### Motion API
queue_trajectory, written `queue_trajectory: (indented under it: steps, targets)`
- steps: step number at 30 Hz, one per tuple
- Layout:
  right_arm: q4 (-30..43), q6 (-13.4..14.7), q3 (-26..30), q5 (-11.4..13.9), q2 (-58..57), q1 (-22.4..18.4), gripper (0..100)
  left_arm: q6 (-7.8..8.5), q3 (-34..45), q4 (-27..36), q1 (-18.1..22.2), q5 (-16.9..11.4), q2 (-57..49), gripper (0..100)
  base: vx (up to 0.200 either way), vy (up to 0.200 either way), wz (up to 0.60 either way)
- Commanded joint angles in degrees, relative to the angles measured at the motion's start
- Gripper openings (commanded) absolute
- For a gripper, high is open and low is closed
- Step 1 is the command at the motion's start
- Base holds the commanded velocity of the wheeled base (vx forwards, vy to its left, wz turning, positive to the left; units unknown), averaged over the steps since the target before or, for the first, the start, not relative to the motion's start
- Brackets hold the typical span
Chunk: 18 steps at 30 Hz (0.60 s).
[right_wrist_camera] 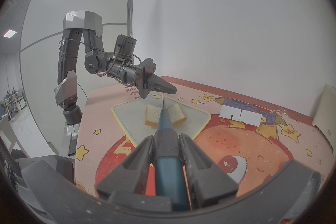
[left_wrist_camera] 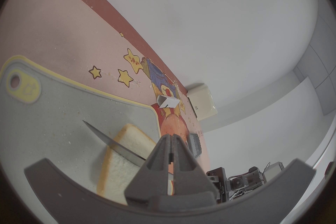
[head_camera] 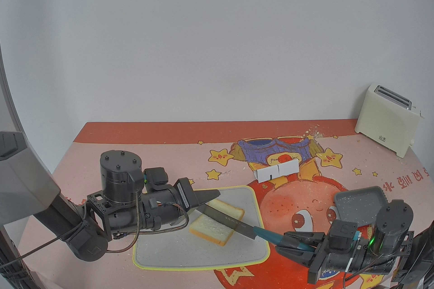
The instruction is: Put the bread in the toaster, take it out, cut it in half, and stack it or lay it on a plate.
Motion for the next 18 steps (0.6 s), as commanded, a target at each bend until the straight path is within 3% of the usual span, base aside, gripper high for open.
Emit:
queue_trajectory:
  steps: [1,18]
  targets:
    - [0.07,-0.04,0.56,0.02,0.83,0.04,0,-0.03,-0.14,-0.18,0.01,0.01,-0.85,0,0.0,0.0,0.0]
    - [-1.16,-0.04,-0.75,-0.07,0.39,0.04,0,-0.03,0.21,-0.09,0.09,0.01,-0.15,0,0.0,0.0,0.0]
